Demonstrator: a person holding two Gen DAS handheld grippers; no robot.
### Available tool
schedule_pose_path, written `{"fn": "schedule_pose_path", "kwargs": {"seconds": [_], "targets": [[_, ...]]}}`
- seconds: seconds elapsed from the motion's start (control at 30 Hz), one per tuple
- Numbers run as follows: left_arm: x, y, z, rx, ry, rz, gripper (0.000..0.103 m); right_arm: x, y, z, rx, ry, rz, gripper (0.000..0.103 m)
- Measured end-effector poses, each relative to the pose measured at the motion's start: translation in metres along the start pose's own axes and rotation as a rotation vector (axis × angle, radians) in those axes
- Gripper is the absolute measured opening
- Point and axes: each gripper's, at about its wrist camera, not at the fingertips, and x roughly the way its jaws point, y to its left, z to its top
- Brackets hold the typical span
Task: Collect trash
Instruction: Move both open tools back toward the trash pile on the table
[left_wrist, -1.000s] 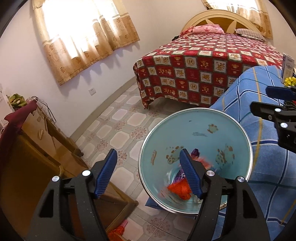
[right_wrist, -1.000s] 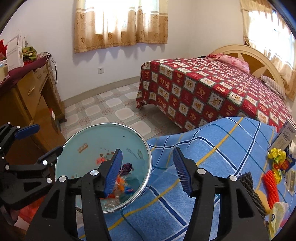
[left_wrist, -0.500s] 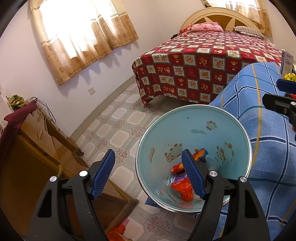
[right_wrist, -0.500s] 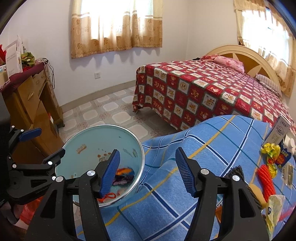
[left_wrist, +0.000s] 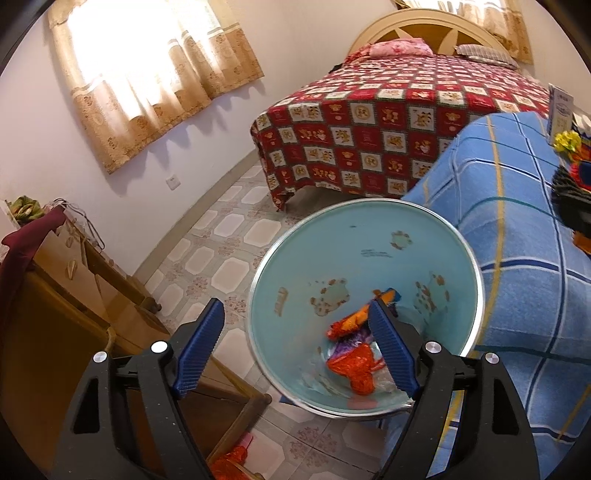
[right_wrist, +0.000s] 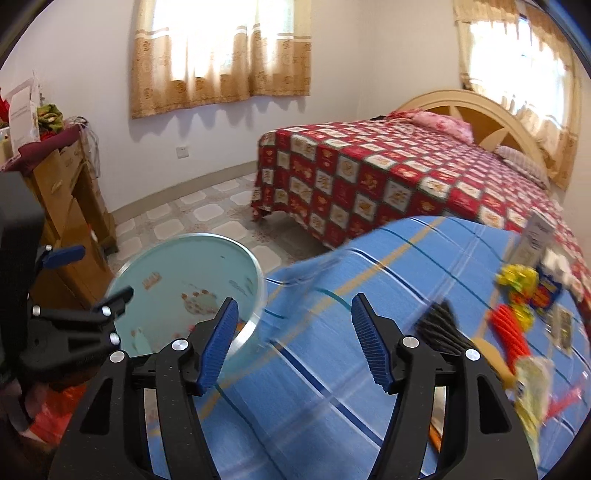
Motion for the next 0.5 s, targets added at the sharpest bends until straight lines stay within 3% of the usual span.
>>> {"fn": "schedule_pose_path", "kwargs": {"seconds": [0.13,0.27,0.37,0.5], "targets": [[-0.004,-0.027,-0.004,0.049,0.004,-0.035,0.079,-0.029,-0.035,-0.028,0.05,-0.007,-0.1,0.063],[-0.011,-0.063,-0.008,0.115,-0.003,-0.077,0.079,-0.063,-0.089,-0.067,0.165,-0.001,-0.252,0.064],[-0.018,-0.086,-0.008,0.151,-0.011,-0.103,0.079,-0.082,-0.125,-0.092,0.263,0.007,-0.32,0.064],[-0.029,-0.115,-0.004,0.18,-0.039,-0.129,0.079,-0.085,-0.157,-0.112,0.339,0.03,-0.351,0.064]]}}
